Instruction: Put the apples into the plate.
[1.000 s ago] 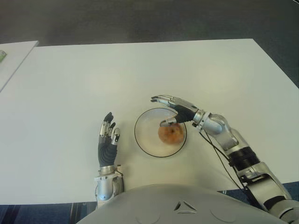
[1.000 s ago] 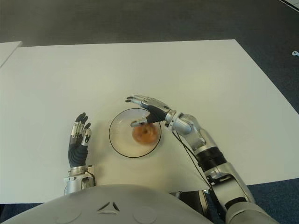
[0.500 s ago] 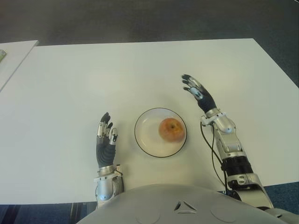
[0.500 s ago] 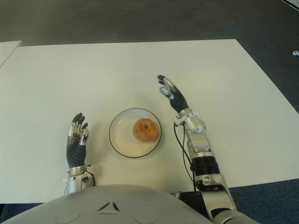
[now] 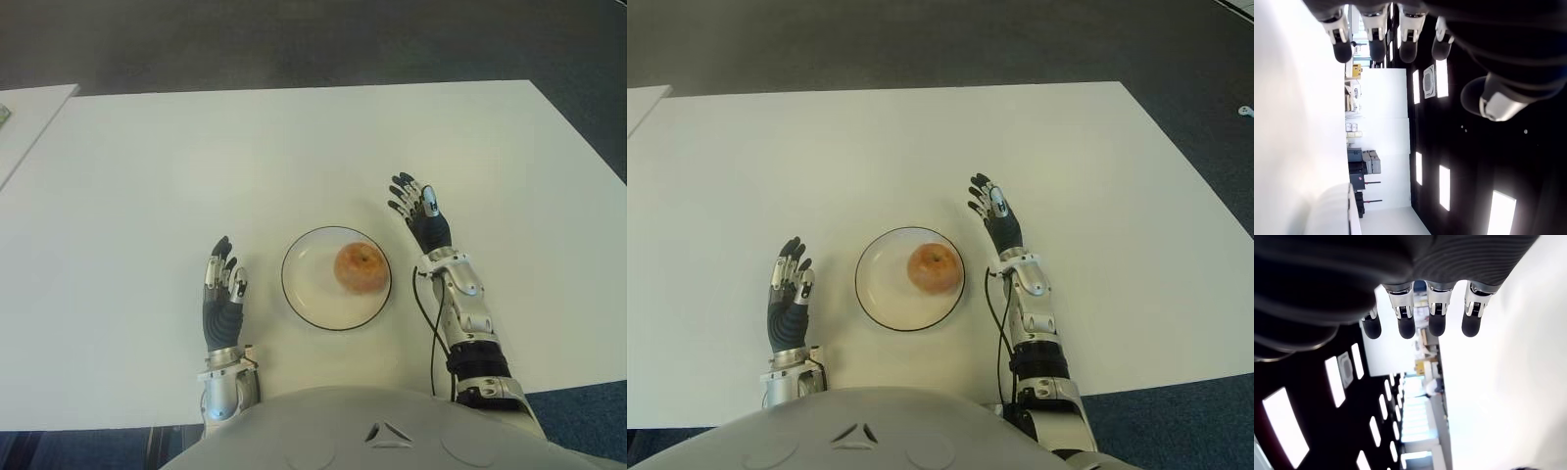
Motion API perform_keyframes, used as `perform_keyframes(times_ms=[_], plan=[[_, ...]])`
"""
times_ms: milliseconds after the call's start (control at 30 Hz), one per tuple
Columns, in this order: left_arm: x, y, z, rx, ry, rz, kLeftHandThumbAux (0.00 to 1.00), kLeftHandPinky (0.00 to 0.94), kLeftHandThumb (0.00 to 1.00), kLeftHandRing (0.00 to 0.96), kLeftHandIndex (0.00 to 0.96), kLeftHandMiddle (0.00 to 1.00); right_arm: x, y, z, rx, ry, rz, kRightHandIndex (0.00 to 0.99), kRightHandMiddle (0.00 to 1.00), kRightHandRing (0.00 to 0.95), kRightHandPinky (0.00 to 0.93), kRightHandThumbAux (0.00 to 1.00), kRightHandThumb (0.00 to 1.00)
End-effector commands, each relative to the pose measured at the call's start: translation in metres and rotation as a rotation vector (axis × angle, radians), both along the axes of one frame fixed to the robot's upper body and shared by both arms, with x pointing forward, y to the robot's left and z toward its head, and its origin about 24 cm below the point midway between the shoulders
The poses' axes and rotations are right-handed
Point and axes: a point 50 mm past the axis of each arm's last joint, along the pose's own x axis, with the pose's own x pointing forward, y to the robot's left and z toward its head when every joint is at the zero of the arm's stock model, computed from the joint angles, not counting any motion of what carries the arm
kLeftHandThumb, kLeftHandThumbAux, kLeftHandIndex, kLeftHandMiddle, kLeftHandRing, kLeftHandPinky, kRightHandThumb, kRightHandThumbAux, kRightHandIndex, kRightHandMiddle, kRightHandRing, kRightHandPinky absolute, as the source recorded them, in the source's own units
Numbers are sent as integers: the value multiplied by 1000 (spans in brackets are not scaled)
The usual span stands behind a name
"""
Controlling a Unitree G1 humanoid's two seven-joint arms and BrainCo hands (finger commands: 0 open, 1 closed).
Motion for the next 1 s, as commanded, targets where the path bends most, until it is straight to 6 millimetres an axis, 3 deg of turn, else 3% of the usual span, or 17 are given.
perform_keyframes(times_ms=[33, 467, 667, 1000], plan=[[9, -8, -6, -39, 14, 17, 408, 0, 8, 0, 0, 0, -8, -5, -11, 65, 31, -17, 102, 0, 0, 0, 199, 141], [11, 2, -15, -27, 70, 8, 374, 0, 24, 0, 0, 0, -25, -11, -29, 22, 37, -19, 103, 0, 0, 0, 209, 145], [13, 2, -25, -85, 123, 22, 366, 0, 54, 0, 6, 0, -40, -13, -61, -7, 105, -43, 71, 29, 0, 4, 272, 119], [6, -11, -34, -168, 173, 50, 387, 0, 124, 0, 39, 0, -46, -6, -66, 12, 92, -87, 67, 67, 24, 41, 377, 147]])
